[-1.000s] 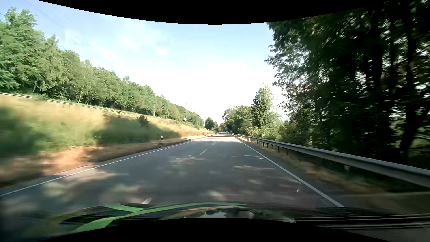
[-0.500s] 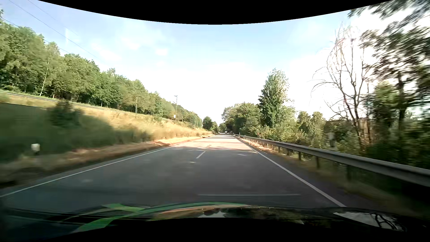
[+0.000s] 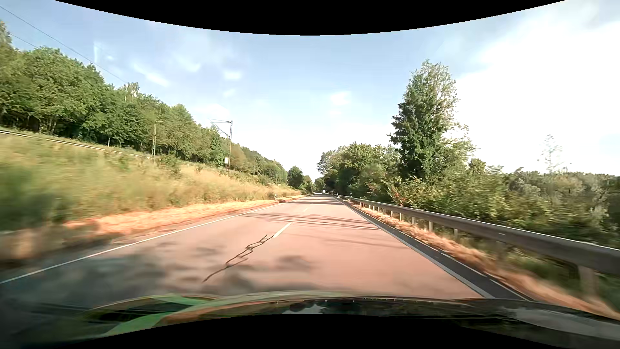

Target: Follow the waypoints while adhering to traffic rules and regulations

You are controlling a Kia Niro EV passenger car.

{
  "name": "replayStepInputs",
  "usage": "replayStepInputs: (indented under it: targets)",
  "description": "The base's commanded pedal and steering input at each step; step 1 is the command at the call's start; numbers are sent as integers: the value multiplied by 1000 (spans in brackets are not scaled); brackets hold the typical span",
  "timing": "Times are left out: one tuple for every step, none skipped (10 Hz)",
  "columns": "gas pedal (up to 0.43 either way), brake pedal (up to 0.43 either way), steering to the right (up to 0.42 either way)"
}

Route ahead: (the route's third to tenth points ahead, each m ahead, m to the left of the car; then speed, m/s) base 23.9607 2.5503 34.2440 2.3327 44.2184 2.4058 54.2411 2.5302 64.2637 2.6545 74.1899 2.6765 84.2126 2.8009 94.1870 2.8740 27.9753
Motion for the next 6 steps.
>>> replayStepInputs:
  targets:
    - [240,0,1]
    - [228,0,1]
    - [220,0,1]
    - [209,0,0]
    - [197,0,0]
    - [197,0,0]
